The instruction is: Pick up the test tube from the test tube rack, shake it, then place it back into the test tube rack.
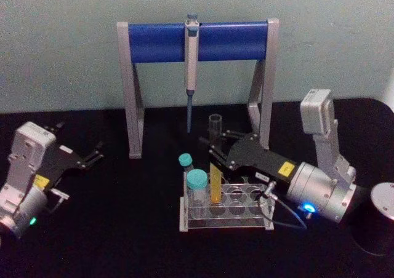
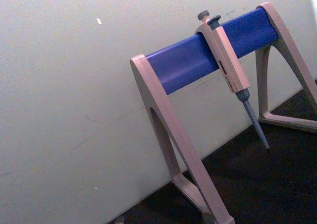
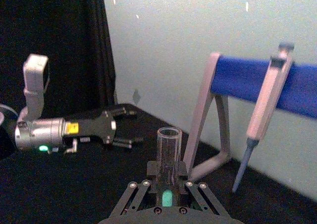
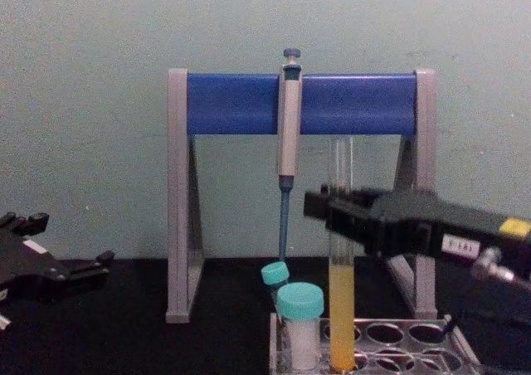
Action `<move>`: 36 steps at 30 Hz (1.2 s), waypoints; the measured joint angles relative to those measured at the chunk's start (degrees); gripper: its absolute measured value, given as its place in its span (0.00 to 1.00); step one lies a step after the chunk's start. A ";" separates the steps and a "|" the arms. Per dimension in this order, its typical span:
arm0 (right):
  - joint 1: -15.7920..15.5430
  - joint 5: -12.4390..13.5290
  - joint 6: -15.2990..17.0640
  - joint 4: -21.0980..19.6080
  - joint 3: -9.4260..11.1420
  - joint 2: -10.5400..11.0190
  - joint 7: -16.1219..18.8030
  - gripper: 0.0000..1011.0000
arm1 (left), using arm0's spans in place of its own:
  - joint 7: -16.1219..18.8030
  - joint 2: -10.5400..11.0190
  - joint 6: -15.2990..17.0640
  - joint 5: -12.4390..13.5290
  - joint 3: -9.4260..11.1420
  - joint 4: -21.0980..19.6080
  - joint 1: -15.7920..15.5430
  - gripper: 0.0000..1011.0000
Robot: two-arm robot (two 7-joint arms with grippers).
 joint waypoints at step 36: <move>8.24 1.11 -1.44 6.04 1.78 -1.40 1.29 0.23 | 0.00 0.00 0.00 0.00 0.00 0.00 0.00 0.99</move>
